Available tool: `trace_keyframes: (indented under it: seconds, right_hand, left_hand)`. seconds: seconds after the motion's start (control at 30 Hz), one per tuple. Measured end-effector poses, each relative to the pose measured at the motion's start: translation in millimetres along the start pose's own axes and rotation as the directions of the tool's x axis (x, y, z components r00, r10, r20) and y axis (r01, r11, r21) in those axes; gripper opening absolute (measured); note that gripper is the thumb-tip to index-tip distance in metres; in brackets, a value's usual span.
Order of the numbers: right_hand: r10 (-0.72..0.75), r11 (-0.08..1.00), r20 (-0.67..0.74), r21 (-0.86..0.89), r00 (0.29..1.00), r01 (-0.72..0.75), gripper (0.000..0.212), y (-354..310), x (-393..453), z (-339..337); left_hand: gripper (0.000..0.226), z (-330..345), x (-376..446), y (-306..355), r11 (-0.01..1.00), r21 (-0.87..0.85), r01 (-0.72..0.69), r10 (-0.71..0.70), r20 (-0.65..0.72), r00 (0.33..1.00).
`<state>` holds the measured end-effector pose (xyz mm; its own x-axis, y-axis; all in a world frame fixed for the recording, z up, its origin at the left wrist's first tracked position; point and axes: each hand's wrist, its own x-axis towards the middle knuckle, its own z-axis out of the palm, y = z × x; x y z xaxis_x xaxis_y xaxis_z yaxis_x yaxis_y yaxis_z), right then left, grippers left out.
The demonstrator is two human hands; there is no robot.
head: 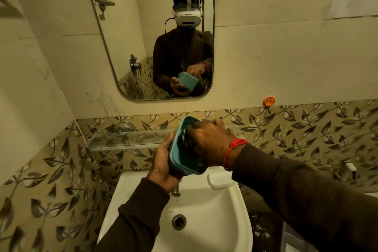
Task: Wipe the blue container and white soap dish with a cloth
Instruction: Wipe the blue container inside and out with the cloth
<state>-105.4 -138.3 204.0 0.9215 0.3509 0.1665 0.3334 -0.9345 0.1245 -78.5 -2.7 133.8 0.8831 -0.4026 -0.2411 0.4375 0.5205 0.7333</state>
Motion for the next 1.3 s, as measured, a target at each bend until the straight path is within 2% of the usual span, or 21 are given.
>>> trace_keyframes:
  seconds: [0.03,0.1,0.23,0.33,0.4,0.5,0.6,0.73,0.77,0.83,0.9,0.93,0.97,1.0,1.07,1.1,1.2,1.3]
  right_hand:
    - [-0.004,1.000,-0.087,0.001,0.996,0.004,0.049,2.5,2.6,0.2]
    - [-0.096,0.987,-0.195,-0.148,0.976,0.067,0.054,4.7,6.3,-7.7]
    - [-0.236,0.932,-0.049,-0.294,0.970,0.212,0.067,17.4,0.6,-17.2]
    - [-0.245,0.929,0.015,-0.281,0.969,0.239,0.061,21.4,-11.1,-20.4]
    - [-0.226,0.927,0.054,-0.294,0.973,0.231,0.064,17.7,-16.6,-18.3]
    - [-0.199,0.927,0.036,-0.317,0.979,0.200,0.062,8.1,-22.5,-11.2]
    - [-0.230,0.942,-0.002,-0.253,0.973,0.222,0.056,-5.1,-28.7,-8.2]
    - [-0.285,0.952,0.001,-0.119,0.958,0.283,0.047,-23.1,-29.3,-6.3]
    - [-0.280,0.959,0.015,-0.038,0.960,0.281,0.045,-22.0,-29.2,-8.1]
    - [-0.257,0.928,0.056,0.295,0.965,0.230,0.043,-13.8,-30.5,-19.5]
    - [-0.222,0.730,0.122,0.679,0.967,0.082,0.047,-2.2,-34.4,-34.7]
    - [-0.206,0.620,0.156,0.785,0.966,0.006,0.052,1.3,-35.9,-40.7]
    - [-0.204,0.588,0.168,0.809,0.964,-0.017,0.056,2.1,-36.1,-44.9]
    - [-0.204,0.647,0.149,0.762,0.968,0.019,0.056,1.2,-34.4,-47.7]
    - [-0.170,0.850,0.047,0.513,0.984,0.122,0.052,-1.0,-24.6,-47.4]
    - [-0.110,0.913,-0.011,0.395,0.994,0.105,0.049,-1.3,-18.2,-46.6]
    - [0.109,0.968,-0.089,0.237,0.990,-0.085,0.033,1.6,-4.7,-45.5]
    - [0.180,0.973,-0.093,0.163,0.979,-0.163,0.026,-2.5,0.6,-36.9]
  left_hand:
    - [0.048,2.0,-1.8,1.1,1.000,0.007,0.021,-0.021,0.020,1.000]
    - [0.047,4.2,-3.7,6.3,0.999,0.007,0.051,-0.051,0.045,0.998]
    - [0.049,0.6,-2.2,15.0,0.995,0.060,0.081,-0.085,0.062,0.994]
    - [0.048,-2.2,1.7,22.7,0.993,0.115,0.033,-0.043,0.087,0.995]
    - [0.046,-0.6,3.1,26.8,0.990,0.143,-0.014,-0.003,0.119,0.993]
    - [0.042,3.2,6.7,29.1,0.979,0.189,-0.080,0.055,0.134,0.989]
    - [0.040,5.9,12.1,31.2,0.979,0.159,-0.125,0.098,0.163,0.982]
    - [0.041,8.5,17.6,35.6,0.984,0.095,-0.148,0.131,0.169,0.977]
    - [0.041,6.3,18.1,35.9,0.985,0.094,-0.147,0.128,0.180,0.975]
    - [0.045,2.4,15.3,37.2,0.988,0.087,-0.130,0.112,0.181,0.977]
    - [0.053,-1.2,11.4,37.2,0.997,0.048,-0.069,0.059,0.178,0.982]
    - [0.056,-1.8,9.9,37.0,0.999,0.024,-0.047,0.042,0.183,0.982]
    - [0.057,-2.3,8.7,35.9,0.999,0.004,-0.037,0.035,0.194,0.980]
    - [0.056,-1.6,8.3,34.2,0.999,-0.017,-0.030,0.033,0.204,0.978]
    - [0.051,1.6,7.2,29.8,0.998,-0.063,-0.010,0.023,0.201,0.979]
    - [0.049,4.2,6.1,26.8,0.996,-0.084,0.006,0.011,0.193,0.981]
    - [0.050,13.7,3.4,19.3,0.994,-0.097,0.042,-0.024,0.181,0.983]
    - [0.048,19.9,-1.1,17.3,0.992,-0.119,0.048,-0.028,0.160,0.987]
